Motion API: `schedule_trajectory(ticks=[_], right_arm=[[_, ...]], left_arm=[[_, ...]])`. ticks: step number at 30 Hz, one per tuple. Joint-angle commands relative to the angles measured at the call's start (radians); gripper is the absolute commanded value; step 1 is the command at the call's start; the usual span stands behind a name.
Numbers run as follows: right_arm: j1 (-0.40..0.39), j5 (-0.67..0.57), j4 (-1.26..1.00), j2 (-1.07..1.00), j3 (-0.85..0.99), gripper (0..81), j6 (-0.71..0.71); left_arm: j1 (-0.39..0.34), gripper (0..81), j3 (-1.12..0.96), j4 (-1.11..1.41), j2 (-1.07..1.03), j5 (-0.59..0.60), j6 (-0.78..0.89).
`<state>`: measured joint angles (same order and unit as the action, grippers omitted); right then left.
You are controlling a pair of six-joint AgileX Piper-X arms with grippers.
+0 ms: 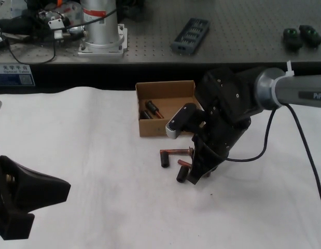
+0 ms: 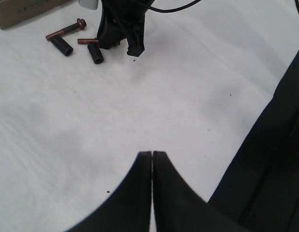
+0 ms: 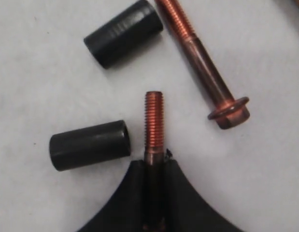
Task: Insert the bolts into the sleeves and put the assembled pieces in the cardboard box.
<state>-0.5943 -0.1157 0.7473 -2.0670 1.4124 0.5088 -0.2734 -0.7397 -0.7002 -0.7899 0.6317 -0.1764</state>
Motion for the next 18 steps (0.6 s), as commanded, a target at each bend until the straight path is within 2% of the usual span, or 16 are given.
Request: schedule_trajectory(ticks=[1,5,9,13,18], right_arm=[[-0.002,0.094,0.102,0.030,0.003,2.9,0.008],[0.001,0.134,0.144,0.070,0.003,2.9,0.014],[0.001,0.165,0.194,0.115,0.003,2.9,0.093],[0.001,0.149,0.265,0.143,0.001,2.9,0.272],[0.001,0.023,0.305,0.147,-0.003,2.9,0.482]], left_arm=[[-0.003,0.7,-0.004,0.007,-0.002,0.001,0.012],[-0.003,0.7,-0.004,0.007,-0.002,0.001,0.012],[-0.003,0.7,-0.004,0.043,-0.002,0.001,0.011],[-0.003,0.7,-0.004,0.121,-0.002,0.001,0.008],[-0.003,0.7,-0.004,0.192,-0.002,0.001,-0.075]])
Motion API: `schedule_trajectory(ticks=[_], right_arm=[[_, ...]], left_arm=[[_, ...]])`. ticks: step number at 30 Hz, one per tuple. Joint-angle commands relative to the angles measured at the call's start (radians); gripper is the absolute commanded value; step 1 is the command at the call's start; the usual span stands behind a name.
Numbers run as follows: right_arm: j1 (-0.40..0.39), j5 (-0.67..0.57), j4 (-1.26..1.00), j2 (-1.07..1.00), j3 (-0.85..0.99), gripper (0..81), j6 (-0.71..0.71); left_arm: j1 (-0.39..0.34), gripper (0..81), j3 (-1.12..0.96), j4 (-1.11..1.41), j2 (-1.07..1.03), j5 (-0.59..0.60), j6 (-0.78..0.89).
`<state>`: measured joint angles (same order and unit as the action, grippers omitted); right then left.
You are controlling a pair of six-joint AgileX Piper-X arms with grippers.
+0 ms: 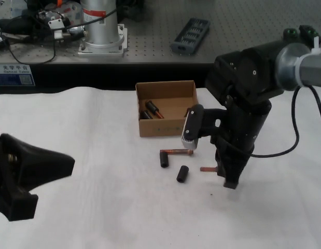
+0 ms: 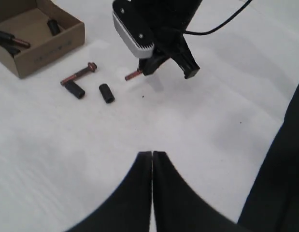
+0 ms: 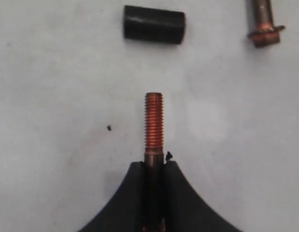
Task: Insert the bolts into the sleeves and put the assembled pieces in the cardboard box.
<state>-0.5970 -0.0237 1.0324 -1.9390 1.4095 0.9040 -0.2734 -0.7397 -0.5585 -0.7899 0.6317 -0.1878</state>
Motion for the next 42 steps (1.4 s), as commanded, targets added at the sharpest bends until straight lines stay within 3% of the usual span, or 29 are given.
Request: schedule_trajectory(ticks=[1,18,24,35,42], right_arm=[[0.004,-0.100,0.020,0.018,0.000,2.9,0.119],[0.004,-0.199,0.058,0.018,-0.028,2.9,0.803],[0.001,-0.213,-0.021,0.018,-0.138,2.9,1.167],[0.001,-0.205,-0.415,0.018,-0.278,2.9,1.187],[0.001,-0.083,-0.500,0.018,-0.278,2.9,1.337]], left_arm=[[-0.003,0.7,-0.004,0.055,-0.002,0.001,-0.084],[-0.003,0.7,-0.004,0.067,-0.002,0.001,-0.385],[-0.003,0.7,-0.004,0.067,-0.002,0.001,-0.394],[-0.003,0.7,-0.004,0.067,-0.002,0.001,-0.391],[-0.003,0.7,-0.004,0.067,-0.002,0.001,-0.391]])
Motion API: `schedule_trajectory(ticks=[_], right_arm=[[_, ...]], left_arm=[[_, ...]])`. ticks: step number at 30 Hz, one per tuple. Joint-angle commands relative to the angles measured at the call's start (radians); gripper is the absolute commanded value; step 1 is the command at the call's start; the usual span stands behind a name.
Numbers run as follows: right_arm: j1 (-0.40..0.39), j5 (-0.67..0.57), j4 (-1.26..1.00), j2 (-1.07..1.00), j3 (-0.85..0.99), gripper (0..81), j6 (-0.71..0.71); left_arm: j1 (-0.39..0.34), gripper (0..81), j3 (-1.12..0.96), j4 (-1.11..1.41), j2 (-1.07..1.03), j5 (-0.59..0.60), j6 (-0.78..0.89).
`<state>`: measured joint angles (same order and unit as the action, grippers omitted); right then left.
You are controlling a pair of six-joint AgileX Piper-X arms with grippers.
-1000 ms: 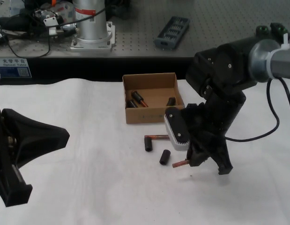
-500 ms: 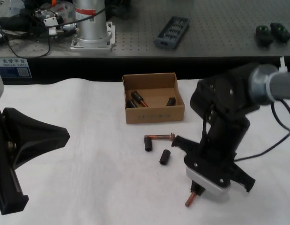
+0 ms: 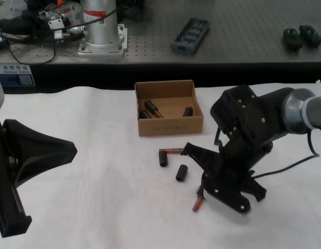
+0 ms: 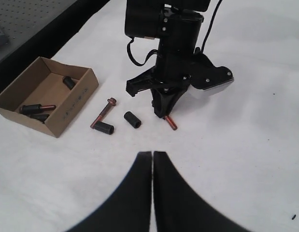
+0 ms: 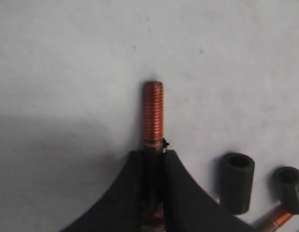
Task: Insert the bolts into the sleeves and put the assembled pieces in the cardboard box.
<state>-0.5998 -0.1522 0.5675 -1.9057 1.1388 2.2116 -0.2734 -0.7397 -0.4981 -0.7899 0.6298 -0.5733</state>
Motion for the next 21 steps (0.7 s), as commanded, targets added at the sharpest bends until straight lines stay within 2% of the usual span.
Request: schedule_trajectory(ticks=[1,10,12,14,16,21], right_arm=[[0.004,0.053,-0.035,-0.015,-0.008,2.9,0.031],[0.004,0.053,-0.026,-0.015,-0.008,2.1,0.025],[0.004,0.053,-0.007,-0.015,-0.008,12.0,0.021],[0.004,0.053,0.016,-0.015,-0.008,27.7,-0.021],[0.004,0.053,0.030,-0.015,-0.008,36.8,-0.036],[-0.003,0.050,0.025,-0.015,-0.008,30.0,-0.075]], left_arm=[[-0.003,0.7,-0.004,0.007,-0.002,0.003,-0.006],[-0.003,0.7,-0.004,0.007,-0.002,0.003,-0.006],[-0.003,0.7,-0.004,0.005,-0.002,0.003,-0.006],[-0.003,0.7,-0.004,0.003,-0.002,0.003,-0.003],[-0.003,0.7,-0.004,-0.002,-0.002,0.003,-0.003],[-0.003,0.7,-0.004,-0.004,-0.002,0.003,0.060]])
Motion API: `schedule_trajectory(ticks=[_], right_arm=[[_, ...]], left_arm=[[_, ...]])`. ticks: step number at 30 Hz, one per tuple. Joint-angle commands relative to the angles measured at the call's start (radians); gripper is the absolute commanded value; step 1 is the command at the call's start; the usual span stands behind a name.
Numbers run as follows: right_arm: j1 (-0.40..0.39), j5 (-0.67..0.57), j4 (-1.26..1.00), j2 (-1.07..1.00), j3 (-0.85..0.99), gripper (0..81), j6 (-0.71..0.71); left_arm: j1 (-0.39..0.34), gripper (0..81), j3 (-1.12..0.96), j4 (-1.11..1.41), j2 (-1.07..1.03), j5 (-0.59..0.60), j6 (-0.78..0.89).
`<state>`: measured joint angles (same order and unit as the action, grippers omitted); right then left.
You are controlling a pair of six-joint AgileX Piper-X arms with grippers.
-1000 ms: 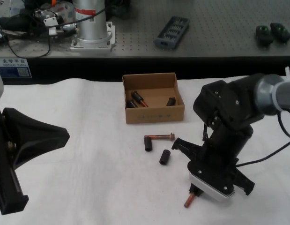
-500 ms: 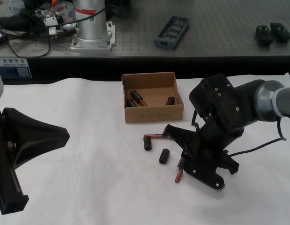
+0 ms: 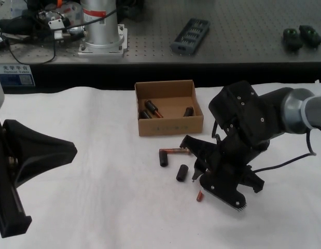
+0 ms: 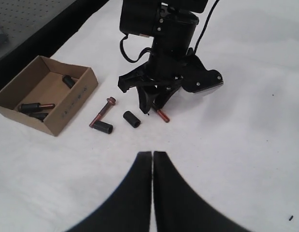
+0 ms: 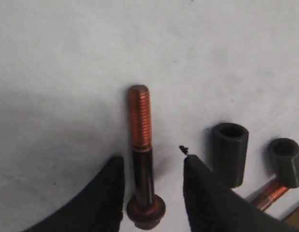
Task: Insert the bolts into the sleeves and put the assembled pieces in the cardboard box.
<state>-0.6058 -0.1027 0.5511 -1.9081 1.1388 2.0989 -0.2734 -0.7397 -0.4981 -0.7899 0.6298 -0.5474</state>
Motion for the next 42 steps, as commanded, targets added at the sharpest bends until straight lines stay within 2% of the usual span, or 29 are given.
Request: schedule_trajectory(ticks=[1,7,13,17,23,25,28,33,42], right_arm=[[-0.001,0.000,0.035,-0.012,-0.008,29.6,-0.019],[-0.038,0.048,0.067,0.023,-0.008,29.6,-0.388],[-0.095,0.063,0.164,0.186,-0.008,29.6,-0.831],[-0.136,0.063,0.176,0.310,-0.008,29.6,-1.222],[-0.154,0.079,0.134,0.399,-0.008,29.5,-2.011],[-0.147,0.131,0.100,0.392,-0.011,29.5,-2.221],[-0.142,0.237,0.037,0.375,-0.024,29.5,-2.452],[-0.132,0.338,0.021,0.312,-0.030,29.5,-2.718],[-0.116,0.268,0.027,0.168,-0.030,29.5,-2.857]], left_arm=[[-0.003,0.7,-0.004,-0.004,-0.002,0.003,0.049],[-0.003,0.7,-0.004,-0.004,-0.002,0.003,0.206],[-0.003,0.7,-0.004,-0.060,-0.002,0.005,0.397],[-0.003,0.7,-0.004,-0.151,-0.002,0.011,0.437],[-0.003,0.7,-0.004,-0.248,-0.002,0.011,0.437],[-0.003,0.7,-0.004,-0.254,-0.002,0.011,0.437],[-0.003,0.7,-0.004,-0.254,-0.002,0.011,0.437],[-0.003,0.7,-0.004,-0.244,-0.002,0.011,0.437],[-0.003,0.7,-0.004,-0.240,-0.002,0.011,0.437]])
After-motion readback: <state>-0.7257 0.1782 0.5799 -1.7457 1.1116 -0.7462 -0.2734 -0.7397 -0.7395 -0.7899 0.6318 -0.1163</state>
